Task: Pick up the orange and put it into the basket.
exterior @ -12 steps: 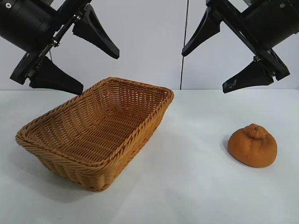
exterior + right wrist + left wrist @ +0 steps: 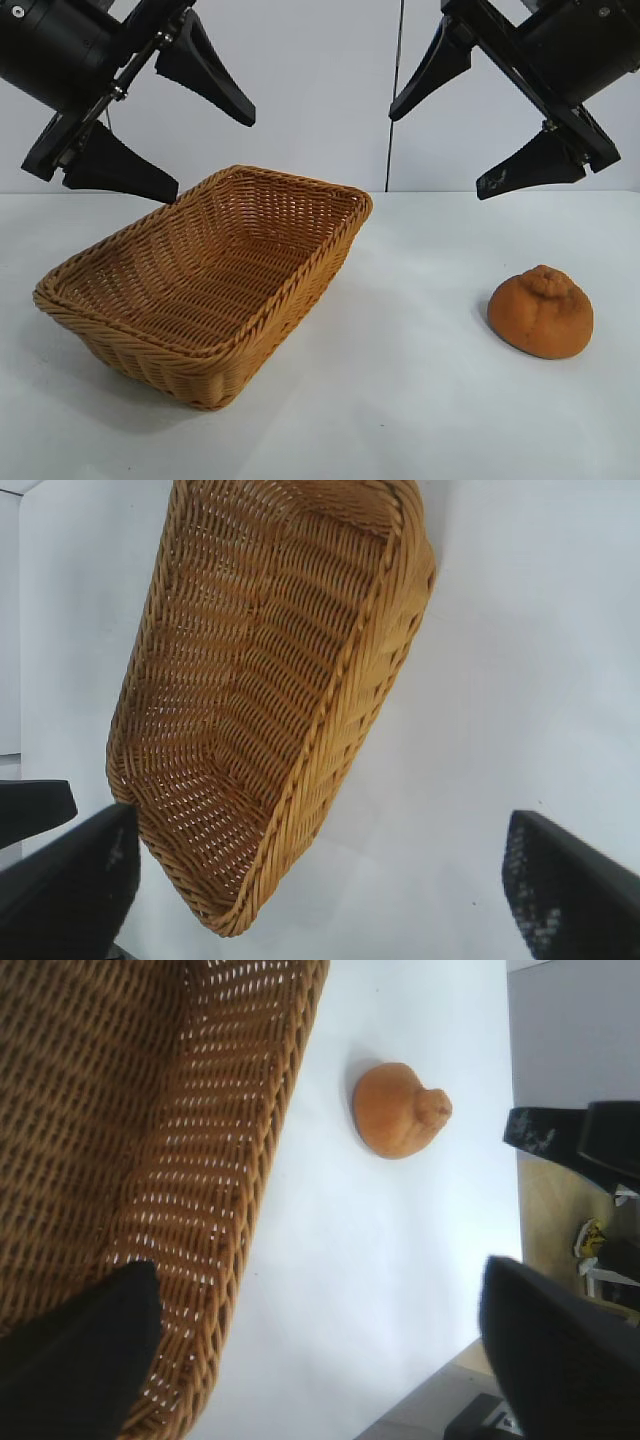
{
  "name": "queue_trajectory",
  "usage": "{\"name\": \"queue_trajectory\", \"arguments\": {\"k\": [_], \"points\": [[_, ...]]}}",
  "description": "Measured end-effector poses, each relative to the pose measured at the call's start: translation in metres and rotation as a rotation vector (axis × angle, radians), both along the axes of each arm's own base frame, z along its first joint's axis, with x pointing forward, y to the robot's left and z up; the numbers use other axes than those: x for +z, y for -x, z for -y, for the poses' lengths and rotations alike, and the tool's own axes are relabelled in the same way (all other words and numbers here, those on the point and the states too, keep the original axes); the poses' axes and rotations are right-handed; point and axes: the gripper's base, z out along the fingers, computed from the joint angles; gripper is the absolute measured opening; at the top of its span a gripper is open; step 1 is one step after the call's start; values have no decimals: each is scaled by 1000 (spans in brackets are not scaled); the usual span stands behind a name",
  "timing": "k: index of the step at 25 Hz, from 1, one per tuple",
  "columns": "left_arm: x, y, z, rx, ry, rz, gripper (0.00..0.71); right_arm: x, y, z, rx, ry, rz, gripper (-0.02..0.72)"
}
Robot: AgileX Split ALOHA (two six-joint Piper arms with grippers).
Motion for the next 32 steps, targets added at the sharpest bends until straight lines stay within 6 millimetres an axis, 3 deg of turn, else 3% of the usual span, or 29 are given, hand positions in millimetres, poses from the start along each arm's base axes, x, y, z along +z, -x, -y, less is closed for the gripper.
{"name": "queue_trajectory", "arguments": {"k": [24, 32], "points": [[0, 1, 0, -4, 8, -18, 616, 0, 0, 0, 0, 0, 0, 675], [11, 24, -9, -3, -6, -184, 616, -1, 0, 0, 7, 9, -1, 675]]}}
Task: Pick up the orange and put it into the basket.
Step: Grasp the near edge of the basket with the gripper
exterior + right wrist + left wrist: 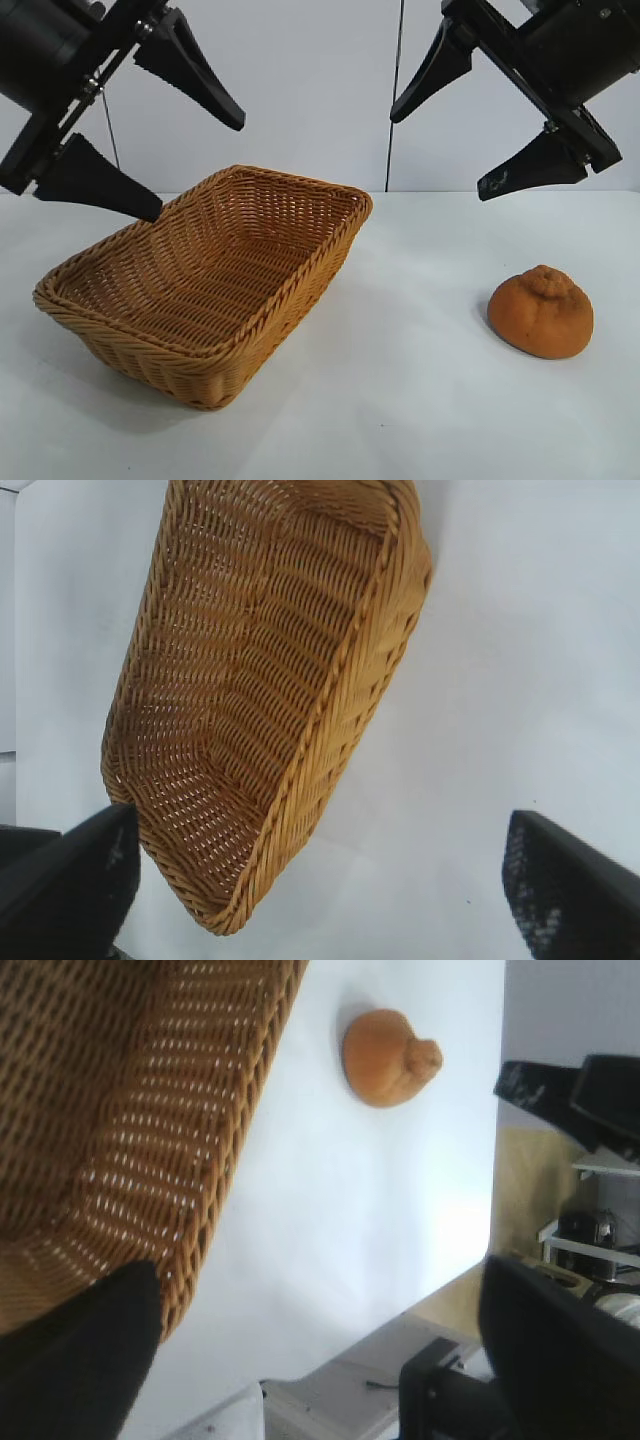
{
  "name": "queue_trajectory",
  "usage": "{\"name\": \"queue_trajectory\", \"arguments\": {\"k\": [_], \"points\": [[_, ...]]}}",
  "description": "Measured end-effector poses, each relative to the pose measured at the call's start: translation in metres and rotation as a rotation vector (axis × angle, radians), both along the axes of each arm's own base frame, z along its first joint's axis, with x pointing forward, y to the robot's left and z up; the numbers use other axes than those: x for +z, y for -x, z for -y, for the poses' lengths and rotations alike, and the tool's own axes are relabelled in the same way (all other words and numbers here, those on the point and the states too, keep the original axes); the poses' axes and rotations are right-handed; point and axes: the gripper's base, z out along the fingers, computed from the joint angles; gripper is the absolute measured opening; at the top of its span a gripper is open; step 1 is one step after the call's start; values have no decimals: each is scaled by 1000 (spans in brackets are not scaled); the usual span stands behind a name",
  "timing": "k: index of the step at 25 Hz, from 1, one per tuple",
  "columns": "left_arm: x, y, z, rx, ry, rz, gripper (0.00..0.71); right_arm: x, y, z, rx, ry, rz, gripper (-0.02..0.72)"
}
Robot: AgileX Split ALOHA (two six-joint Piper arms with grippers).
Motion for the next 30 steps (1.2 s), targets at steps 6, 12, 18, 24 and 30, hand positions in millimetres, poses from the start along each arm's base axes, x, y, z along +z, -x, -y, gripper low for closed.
{"name": "queue_trajectory", "arguments": {"k": [6, 12, 18, 24, 30], "points": [[-11, 29, -19, 220, -133, -142, 616, 0, 0, 0, 0, 0, 0, 675], [-33, 43, -30, 453, -149, -266, 616, 0, 0, 0, 0, 0, 0, 675], [-37, 45, -21, 511, -177, -252, 616, 0, 0, 0, 0, 0, 0, 675], [-39, 48, -8, 622, -245, -199, 592, 0, 0, 0, 1, 0, -1, 675], [-58, 36, -5, 706, -264, -202, 588, 0, 0, 0, 3, 1, -2, 675]]}}
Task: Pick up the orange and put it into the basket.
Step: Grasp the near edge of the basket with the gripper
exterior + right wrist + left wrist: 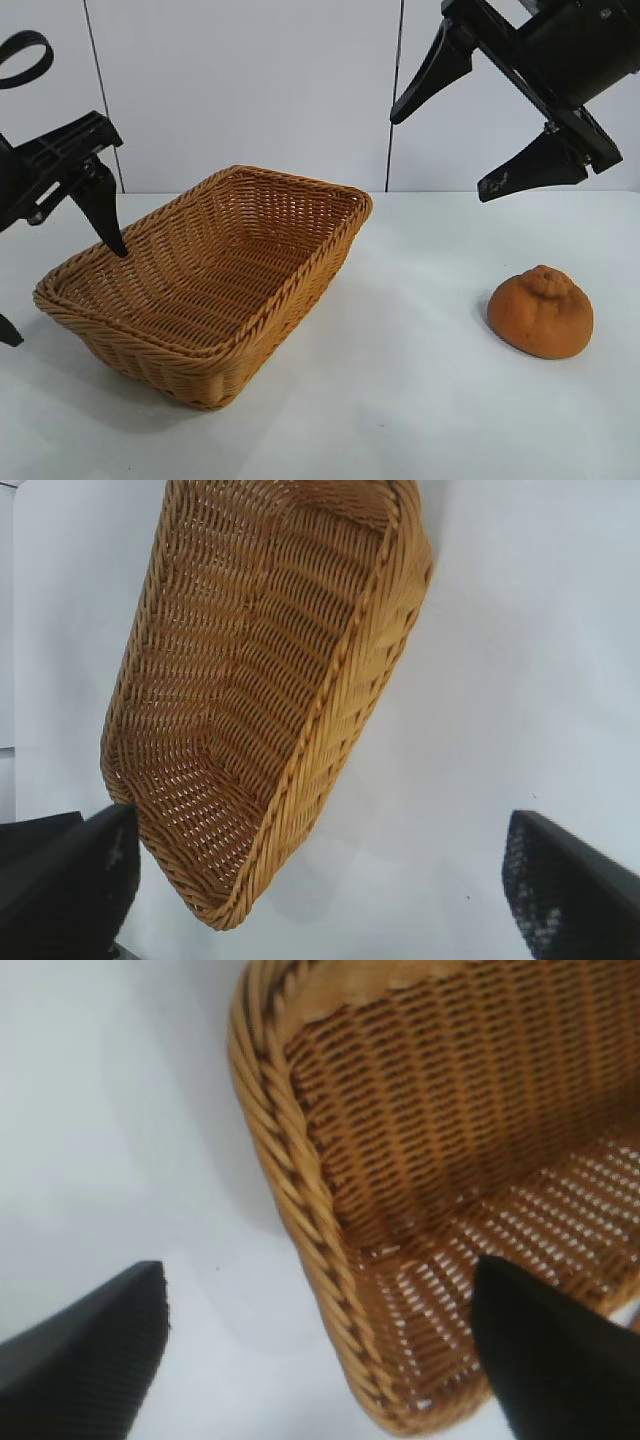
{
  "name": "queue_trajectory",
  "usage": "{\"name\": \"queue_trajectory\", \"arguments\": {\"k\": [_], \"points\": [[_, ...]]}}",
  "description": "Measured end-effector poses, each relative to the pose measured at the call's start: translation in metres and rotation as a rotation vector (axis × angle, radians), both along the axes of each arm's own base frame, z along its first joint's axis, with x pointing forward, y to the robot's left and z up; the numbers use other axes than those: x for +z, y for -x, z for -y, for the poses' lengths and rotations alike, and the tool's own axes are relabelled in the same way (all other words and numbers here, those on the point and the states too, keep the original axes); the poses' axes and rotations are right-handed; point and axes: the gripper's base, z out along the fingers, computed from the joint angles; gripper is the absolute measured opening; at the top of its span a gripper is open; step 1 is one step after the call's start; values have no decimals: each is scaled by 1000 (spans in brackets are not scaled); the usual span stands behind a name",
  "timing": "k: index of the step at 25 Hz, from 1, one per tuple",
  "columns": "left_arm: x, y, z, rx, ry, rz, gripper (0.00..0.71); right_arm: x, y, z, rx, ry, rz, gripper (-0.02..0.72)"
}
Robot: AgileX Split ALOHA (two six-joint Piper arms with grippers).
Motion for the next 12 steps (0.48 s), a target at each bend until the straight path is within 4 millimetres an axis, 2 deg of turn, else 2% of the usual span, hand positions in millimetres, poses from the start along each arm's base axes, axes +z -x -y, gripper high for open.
{"name": "queue_trajectory", "arguments": {"k": [6, 12], "points": [[-29, -9, 5, 16, -18, -63, 588, 0, 0, 0, 1, 2, 0, 675], [-57, -23, 10, 31, -13, -37, 588, 0, 0, 0, 1, 2, 0, 675]]}}
